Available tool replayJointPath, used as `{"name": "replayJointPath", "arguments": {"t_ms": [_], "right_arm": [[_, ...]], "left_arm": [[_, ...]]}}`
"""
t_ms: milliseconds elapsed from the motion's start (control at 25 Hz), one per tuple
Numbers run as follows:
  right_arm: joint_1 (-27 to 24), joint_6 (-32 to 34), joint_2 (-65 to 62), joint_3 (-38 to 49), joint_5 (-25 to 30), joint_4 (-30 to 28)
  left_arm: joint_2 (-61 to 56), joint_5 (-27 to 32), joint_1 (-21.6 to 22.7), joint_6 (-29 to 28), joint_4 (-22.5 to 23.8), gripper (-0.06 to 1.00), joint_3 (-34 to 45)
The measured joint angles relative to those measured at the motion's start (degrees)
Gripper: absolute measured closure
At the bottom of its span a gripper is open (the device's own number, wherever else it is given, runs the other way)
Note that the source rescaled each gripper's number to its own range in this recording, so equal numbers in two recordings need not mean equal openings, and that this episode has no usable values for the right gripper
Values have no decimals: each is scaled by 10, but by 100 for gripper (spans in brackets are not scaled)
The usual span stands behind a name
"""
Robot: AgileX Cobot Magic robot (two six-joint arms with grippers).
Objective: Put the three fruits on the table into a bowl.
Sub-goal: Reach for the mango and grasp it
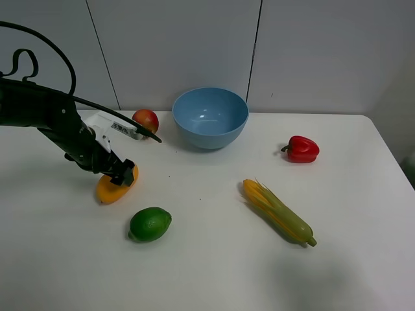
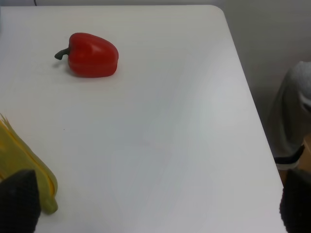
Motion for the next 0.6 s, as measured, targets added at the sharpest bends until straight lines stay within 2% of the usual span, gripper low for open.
{"name": "replayJointPath", "arguments": {"t_ms": [320, 520, 600], "right_arm": [[0, 0, 0, 0, 0, 0], [0, 0, 0, 0, 0, 0], [0, 0, 0, 0, 0, 0]], "left_arm": [[54, -42, 0, 2, 6, -6, 0], [73, -46, 0, 2, 7, -6, 0], [77, -47, 0, 2, 6, -1, -1]]}}
